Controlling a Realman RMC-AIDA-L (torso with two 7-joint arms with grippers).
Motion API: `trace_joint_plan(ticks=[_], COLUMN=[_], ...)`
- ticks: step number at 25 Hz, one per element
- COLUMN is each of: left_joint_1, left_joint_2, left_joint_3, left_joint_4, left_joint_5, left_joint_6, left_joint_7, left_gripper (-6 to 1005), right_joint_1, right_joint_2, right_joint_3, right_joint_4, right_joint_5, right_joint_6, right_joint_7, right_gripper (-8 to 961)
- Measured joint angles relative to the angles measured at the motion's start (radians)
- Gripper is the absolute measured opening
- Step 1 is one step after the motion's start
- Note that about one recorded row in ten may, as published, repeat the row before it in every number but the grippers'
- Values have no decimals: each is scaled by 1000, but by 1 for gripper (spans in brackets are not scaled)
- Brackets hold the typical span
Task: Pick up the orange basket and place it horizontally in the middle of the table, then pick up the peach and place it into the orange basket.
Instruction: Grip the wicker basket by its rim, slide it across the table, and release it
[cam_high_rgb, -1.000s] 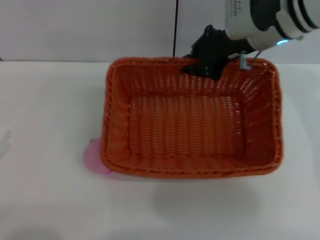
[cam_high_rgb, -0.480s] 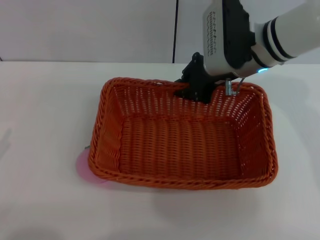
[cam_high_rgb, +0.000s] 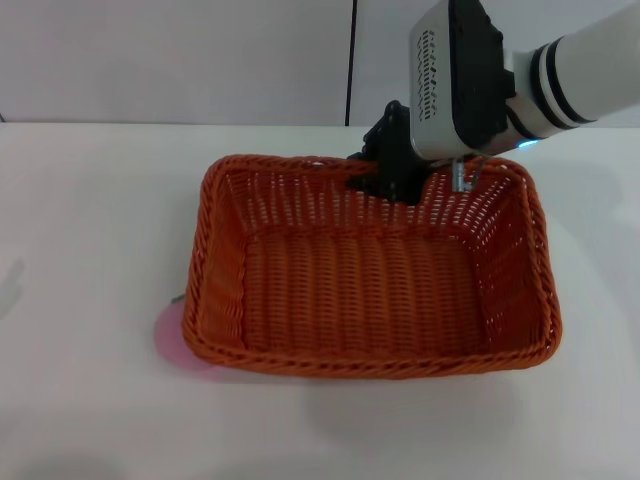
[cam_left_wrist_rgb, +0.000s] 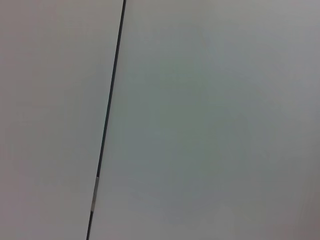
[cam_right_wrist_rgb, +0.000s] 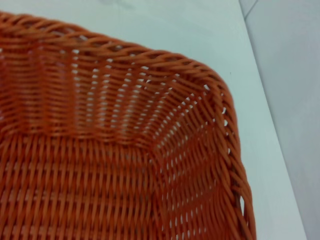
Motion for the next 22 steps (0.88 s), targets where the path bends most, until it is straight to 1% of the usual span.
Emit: trace_joint_plan(ticks=[6, 8, 9, 10, 11, 12, 13, 16, 17, 18, 21, 22], left_joint_1=[-2, -2, -2, -2, -2, -2, -2, -2, -2, -2, -5, -11], left_joint_2=[-1, -1, -1, -1, 1, 3, 3, 5, 6, 6, 9, 10], left_joint_3=[3, 1, 0, 0, 0, 5, 5, 11, 12, 12, 15, 22], left_joint_4=[0, 1, 4, 6, 10, 13, 13, 8, 0, 0, -40, -79], left_joint_5=[2, 2, 2, 2, 3, 7, 7, 10, 20, 20, 81, 146], left_joint_6=[5, 8, 12, 14, 17, 24, 24, 33, 33, 33, 27, 25], left_joint_7=[1, 1, -1, -2, -4, -7, -7, -10, -11, -11, -16, -36], left_gripper=[761, 761, 761, 761, 760, 760, 760, 760, 760, 760, 760, 760], right_joint_1=[-32, -62, -96, -116, -116, -173, -173, -261, -322, -322, -424, -503], right_joint_2=[-1, -2, -2, -2, -2, -3, -3, -4, -6, -6, 0, 6], right_joint_3=[-40, -66, -85, -95, -95, -115, -115, -130, -148, -148, -170, -171], right_joint_4=[-38, -81, -133, -163, -163, -261, -261, -392, -475, -475, -599, -675], right_joint_5=[36, 40, 40, 40, 40, 42, 42, 63, 101, 101, 147, 214], right_joint_6=[15, 30, 37, 38, 38, 39, 39, 31, 29, 29, 25, 23], right_joint_7=[-6, -2, 1, 4, 4, 29, 29, 53, 53, 53, 53, 53], right_gripper=[210, 216, 254, 291, 329, 367, 404, 535, 535, 535, 535, 535])
